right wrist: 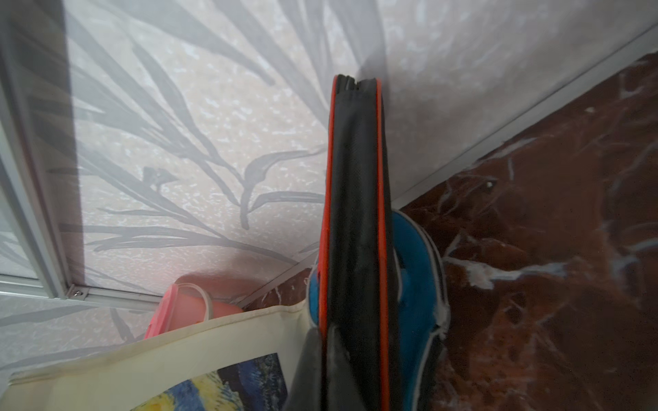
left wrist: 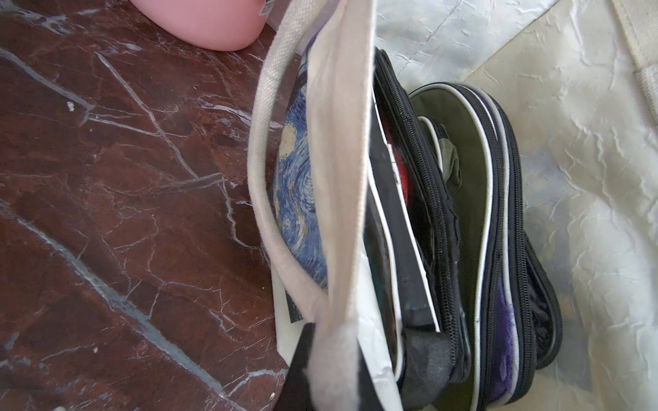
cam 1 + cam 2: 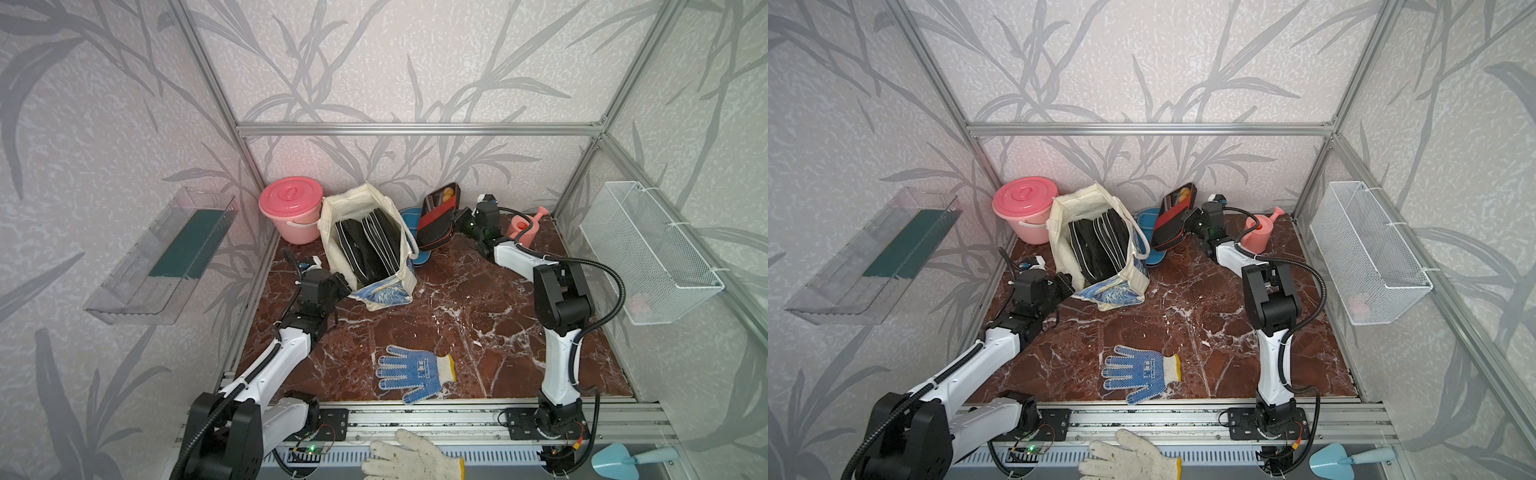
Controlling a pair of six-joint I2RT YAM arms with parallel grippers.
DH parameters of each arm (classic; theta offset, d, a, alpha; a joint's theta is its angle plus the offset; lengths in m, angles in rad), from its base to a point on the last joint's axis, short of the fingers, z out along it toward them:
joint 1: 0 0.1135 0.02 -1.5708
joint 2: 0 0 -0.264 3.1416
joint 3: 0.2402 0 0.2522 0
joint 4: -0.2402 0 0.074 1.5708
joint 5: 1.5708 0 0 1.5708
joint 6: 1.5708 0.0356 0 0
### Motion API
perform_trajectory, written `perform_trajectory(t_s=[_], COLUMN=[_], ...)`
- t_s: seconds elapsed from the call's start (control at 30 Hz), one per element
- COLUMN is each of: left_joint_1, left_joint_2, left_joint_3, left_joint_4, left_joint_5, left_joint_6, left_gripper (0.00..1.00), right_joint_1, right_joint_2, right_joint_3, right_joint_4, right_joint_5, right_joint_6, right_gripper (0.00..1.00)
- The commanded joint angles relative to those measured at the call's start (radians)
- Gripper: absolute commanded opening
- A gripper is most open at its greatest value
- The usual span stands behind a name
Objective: Remove the ping pong set from the canvas bag
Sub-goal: Place the ping pong set at the ping pong set.
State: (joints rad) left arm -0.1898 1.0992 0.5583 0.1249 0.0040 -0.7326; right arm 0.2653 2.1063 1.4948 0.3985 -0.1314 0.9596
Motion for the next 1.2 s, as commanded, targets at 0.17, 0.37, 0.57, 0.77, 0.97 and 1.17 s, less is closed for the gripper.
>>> perform_trajectory(t_s=[0.17, 0.37, 0.57, 0.77, 0.97, 1.17], left_joint_1=[-0.002, -0.002, -0.002, -0.002, -0.002, -0.002], left_joint_2=[-0.012, -0.012, -0.015, -0.014, -0.012, -0.009], left_joint_3=[-0.008, -0.002, 0.006, 0.007, 0.009, 0.011], left_joint_4=[-0.026, -0.030, -0.039, -0.043, -0.042, -0.041], left_joint_5=[-0.003, -0.004, -0.004, -0.004, -0.004, -0.004], left_joint_6=[0.019, 0.024, 0.027, 0.027, 0.027, 0.027], left_gripper=[0.00, 0.00, 0.00, 0.00, 0.00, 0.00], right_joint_1=[-0.016, -0.024, -0.027, -0.028, -0.029, -0.030], right_joint_2=[-0.041, -0.012, 0.019, 0.056, 0.070, 0.059], right_joint_3=[-0.083, -0.086, -0.092, -0.087, -0.105, -0.129], right_joint_4=[-0.001, -0.062, -0.108, -0.149, -0.144, -0.126], right_joint_5=[-0.034, -0.054, -0.051, -0.054, -0.050, -0.050], right_joint_6=[0.004, -0.027, -0.065, -0.093, -0.101, -0.105], right_gripper=[0.00, 0.00, 0.00, 0.00, 0.03, 0.34])
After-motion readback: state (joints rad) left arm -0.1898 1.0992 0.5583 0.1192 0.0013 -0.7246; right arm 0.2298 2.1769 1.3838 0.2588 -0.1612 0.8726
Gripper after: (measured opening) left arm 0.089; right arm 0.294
